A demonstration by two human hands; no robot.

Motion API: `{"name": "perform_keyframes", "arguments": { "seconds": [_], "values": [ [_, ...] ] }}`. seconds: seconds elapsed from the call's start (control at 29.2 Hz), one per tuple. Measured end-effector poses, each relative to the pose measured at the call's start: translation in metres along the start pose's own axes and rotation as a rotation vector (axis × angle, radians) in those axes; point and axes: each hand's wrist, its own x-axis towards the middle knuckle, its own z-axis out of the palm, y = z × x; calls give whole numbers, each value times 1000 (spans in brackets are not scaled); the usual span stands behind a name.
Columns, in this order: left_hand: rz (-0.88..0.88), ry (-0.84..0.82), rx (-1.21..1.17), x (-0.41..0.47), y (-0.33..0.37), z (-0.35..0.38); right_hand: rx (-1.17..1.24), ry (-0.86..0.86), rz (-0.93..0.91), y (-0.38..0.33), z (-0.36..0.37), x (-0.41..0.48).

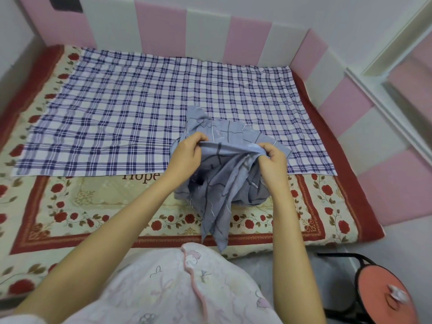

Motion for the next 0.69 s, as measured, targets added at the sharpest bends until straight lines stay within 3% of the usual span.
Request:
{"name": "perform_keyframes", "arguments": {
  "seconds": [0.24, 0.41, 0.45, 0.62, 0.69],
  "values": [
    [57, 26, 174, -25, -9, 9, -53, 30, 4, -4, 3, -2],
    [551, 145, 425, -43, -11, 13, -57, 73, 15, -4, 1, -1],
    [572, 149, 455, -45, -13, 16, -61, 79, 13, -5, 1, -1],
    [339, -1, 415, -53, -9, 48, -86, 78, 1, -11, 9, 0],
    [126, 11, 255, -53, -1, 59, -104, 63, -12, -13, 12, 1]
  ]
}}
